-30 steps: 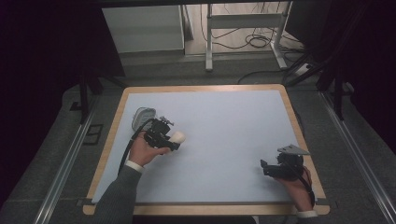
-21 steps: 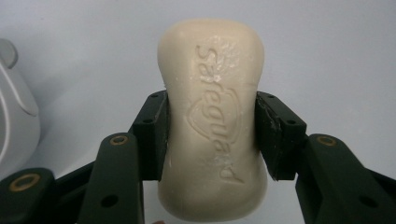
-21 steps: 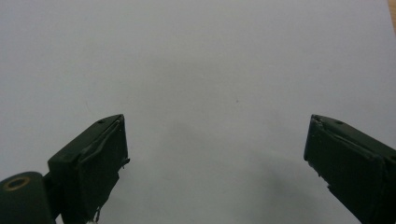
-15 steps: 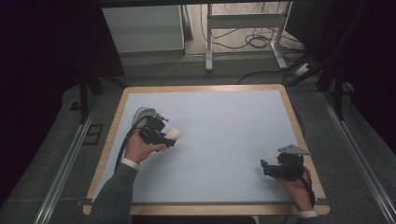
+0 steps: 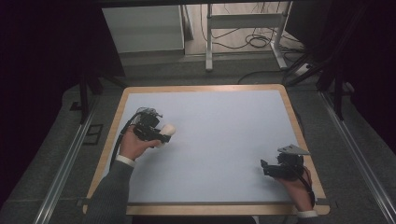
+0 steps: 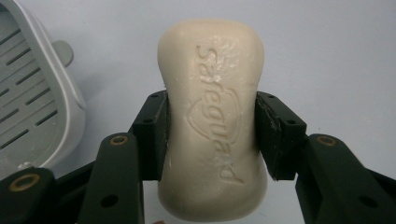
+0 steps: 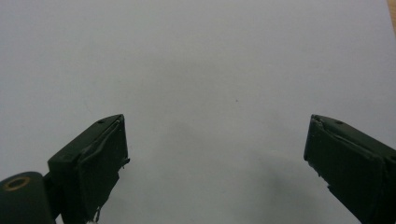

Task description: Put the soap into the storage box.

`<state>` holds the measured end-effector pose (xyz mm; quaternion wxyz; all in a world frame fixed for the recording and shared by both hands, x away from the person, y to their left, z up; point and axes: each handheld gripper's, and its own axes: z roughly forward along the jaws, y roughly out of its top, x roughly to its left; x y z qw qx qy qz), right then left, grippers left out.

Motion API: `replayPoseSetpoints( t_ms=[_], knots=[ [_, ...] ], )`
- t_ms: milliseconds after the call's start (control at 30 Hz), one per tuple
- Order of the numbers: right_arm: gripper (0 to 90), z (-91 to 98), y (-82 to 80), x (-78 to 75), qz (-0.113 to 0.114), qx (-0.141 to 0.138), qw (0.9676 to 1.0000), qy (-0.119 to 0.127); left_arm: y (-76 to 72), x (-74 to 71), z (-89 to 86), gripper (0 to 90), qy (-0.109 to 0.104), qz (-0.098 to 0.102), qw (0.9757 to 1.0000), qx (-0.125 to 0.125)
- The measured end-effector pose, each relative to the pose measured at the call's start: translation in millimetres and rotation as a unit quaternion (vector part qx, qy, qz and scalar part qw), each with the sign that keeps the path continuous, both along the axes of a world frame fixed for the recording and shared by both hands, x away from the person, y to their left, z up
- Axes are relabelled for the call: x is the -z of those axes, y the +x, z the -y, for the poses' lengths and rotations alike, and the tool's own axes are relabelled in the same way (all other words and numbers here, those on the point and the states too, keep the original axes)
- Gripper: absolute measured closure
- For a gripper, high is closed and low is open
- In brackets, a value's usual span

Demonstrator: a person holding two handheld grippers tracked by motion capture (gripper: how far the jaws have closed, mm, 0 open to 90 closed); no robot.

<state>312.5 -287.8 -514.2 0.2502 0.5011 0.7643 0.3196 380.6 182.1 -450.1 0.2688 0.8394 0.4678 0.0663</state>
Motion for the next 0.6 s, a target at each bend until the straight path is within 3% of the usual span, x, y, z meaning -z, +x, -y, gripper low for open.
replayPoseSetpoints(
  t_ms=[600],
  knots=[
    [6.1, -0.5, 0.0, 0.3, 0.0, 0.001, 1.0, -0.001, 6.6, -8.7, -23.5, 49.2, -0.006, 0.006, 0.9997, -0.025]
  ],
)
